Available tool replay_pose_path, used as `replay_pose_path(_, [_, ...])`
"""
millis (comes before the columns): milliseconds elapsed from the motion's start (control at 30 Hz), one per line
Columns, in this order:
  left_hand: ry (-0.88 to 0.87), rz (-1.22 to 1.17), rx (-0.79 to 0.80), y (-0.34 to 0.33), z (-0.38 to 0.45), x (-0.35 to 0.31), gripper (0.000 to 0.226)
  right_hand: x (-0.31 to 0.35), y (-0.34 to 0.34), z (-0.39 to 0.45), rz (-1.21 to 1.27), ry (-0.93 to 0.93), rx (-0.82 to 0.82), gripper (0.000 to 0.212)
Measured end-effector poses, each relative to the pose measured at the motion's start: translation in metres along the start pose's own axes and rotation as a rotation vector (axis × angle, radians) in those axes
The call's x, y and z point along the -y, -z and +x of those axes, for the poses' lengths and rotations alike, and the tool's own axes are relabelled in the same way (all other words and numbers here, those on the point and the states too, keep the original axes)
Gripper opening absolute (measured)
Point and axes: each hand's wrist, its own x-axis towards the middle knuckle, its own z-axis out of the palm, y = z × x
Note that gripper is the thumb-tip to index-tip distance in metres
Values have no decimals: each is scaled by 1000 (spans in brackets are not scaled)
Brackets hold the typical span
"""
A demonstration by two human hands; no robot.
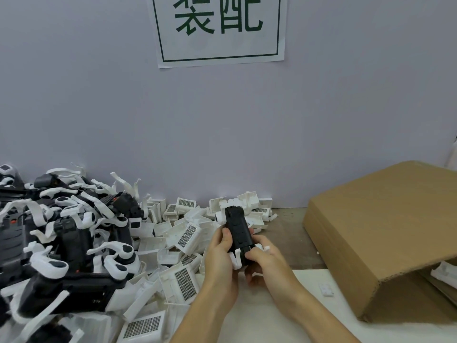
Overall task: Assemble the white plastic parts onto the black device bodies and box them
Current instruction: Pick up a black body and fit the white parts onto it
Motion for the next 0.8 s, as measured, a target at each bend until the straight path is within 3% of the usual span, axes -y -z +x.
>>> replay_pose_path(233, [1, 6, 10, 3, 1, 0, 31, -6, 1, 3, -6, 15, 36, 51])
replay_pose_path(700, [-57, 91, -32, 4, 10, 7, 31, -9, 1, 5, 20, -12, -8, 24])
replay_pose_path(800, [-62, 91, -29, 5, 11, 8, 31, -9, 1, 6, 29, -19, -6, 39])
